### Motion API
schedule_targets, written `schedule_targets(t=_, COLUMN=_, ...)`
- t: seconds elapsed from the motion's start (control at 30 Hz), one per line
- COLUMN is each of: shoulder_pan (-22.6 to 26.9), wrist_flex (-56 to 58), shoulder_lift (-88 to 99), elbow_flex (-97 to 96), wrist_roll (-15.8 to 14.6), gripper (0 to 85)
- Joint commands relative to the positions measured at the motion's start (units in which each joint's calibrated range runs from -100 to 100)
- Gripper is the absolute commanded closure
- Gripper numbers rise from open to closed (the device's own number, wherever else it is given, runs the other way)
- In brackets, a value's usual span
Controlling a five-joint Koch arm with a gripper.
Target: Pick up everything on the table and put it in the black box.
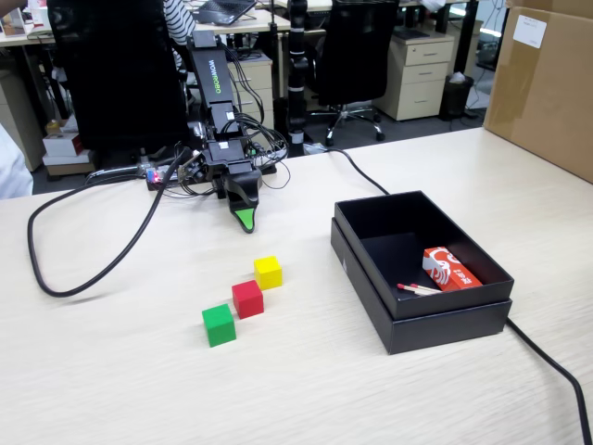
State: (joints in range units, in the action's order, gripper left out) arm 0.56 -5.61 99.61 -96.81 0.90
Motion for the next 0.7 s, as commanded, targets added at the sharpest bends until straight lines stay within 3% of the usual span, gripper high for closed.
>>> schedule_targets(t=0.0, shoulder_pan=0.0, wrist_flex=2.2, shoulder_lift=-0.1, elbow_flex=-0.8, wrist_roll=0.2, gripper=37.5)
schedule_targets(t=0.67, shoulder_pan=0.0, wrist_flex=2.2, shoulder_lift=-0.1, elbow_flex=-0.7, wrist_roll=0.3, gripper=37.1)
